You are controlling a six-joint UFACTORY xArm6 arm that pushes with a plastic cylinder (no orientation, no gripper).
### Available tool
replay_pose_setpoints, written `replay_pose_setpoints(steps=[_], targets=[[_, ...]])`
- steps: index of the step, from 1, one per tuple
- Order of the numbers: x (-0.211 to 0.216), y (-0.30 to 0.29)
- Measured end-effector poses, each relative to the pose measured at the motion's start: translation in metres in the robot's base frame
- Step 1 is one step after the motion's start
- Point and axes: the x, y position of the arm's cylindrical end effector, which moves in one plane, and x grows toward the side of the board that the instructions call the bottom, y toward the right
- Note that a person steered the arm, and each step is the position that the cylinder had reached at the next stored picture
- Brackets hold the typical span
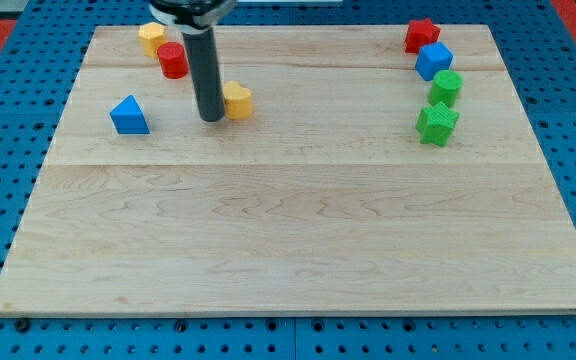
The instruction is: Place the yellow heart vertically below the green star
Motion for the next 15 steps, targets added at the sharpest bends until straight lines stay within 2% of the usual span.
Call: replay_pose_setpoints(steps=[1,2,3,4,5,7,8,9,10,11,12,14,15], targets=[[-0.027,0.008],[-0.006,0.11],[-0.011,0.169],[-0.022,0.192],[0.038,0.206],[0.047,0.205],[0.066,0.2],[0.08,0.225],[0.075,0.254],[0.078,0.189],[0.05,0.216],[0.045,0.253],[0.074,0.209]])
